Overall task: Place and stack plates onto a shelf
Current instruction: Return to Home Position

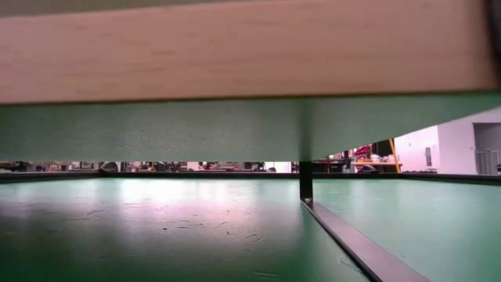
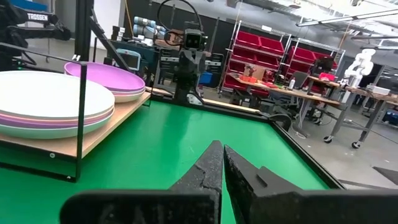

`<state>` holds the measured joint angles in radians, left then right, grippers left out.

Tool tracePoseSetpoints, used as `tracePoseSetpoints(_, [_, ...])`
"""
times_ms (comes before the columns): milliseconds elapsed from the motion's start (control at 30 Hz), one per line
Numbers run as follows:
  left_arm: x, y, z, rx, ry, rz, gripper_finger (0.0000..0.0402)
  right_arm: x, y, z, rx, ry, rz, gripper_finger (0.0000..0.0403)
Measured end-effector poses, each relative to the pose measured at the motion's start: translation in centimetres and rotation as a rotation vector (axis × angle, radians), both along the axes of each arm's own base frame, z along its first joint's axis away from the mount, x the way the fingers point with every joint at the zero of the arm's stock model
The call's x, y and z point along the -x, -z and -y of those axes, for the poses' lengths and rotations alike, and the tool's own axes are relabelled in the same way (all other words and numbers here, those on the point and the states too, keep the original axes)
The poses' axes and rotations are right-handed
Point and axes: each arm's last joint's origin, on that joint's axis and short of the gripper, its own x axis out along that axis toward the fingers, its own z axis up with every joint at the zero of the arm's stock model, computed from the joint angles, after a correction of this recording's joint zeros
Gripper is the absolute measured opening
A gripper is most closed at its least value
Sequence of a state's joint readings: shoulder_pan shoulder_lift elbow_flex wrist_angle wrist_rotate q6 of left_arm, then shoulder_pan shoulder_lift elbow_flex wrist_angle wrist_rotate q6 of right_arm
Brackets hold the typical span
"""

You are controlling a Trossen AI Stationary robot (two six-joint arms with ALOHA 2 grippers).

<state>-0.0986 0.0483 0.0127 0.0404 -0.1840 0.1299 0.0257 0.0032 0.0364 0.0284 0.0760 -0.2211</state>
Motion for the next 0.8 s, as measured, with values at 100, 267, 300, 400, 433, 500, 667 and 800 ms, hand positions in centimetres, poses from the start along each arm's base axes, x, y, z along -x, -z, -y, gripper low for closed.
tracePoseSetpoints(100, [-0.04, 0.18, 0.13, 0.017, 0.046, -0.014, 0.0005, 0.01, -0.24, 0.01, -0.001, 0.002, 0.025, 0.0000])
tracePoseSetpoints(267, [-0.06, 0.27, 0.25, 0.020, 0.090, -0.024, 0.0005, 0.03, -0.51, 0.01, -0.001, 0.002, 0.053, 0.0000])
tracePoseSetpoints(300, [-0.05, 0.22, 0.22, 0.018, 0.081, -0.018, 0.0005, 0.03, -0.52, 0.01, -0.001, 0.002, 0.054, 0.0000])
tracePoseSetpoints(400, [0.00, -0.01, 0.14, 0.008, 0.070, 0.011, 0.0005, 0.03, -0.56, 0.01, -0.002, 0.002, 0.058, 0.0000])
tracePoseSetpoints(433, [0.03, -0.11, 0.11, 0.006, 0.068, 0.022, 0.0005, 0.03, -0.56, 0.01, -0.002, 0.002, 0.058, 0.0000])
tracePoseSetpoints(500, [0.07, -0.20, 0.03, 0.005, 0.060, 0.032, 0.0005, 0.03, -0.58, 0.01, -0.002, 0.002, 0.060, 0.0000])
tracePoseSetpoints(667, [0.10, 0.02, -0.17, 0.009, 0.043, 0.009, 0.0005, 0.03, -0.60, 0.00, -0.002, 0.001, 0.063, 0.0000])
tracePoseSetpoints(800, [0.10, 0.04, -0.41, 0.027, 0.020, 0.008, 0.0005, 0.03, -0.62, 0.00, -0.002, 0.001, 0.064, 0.0000])
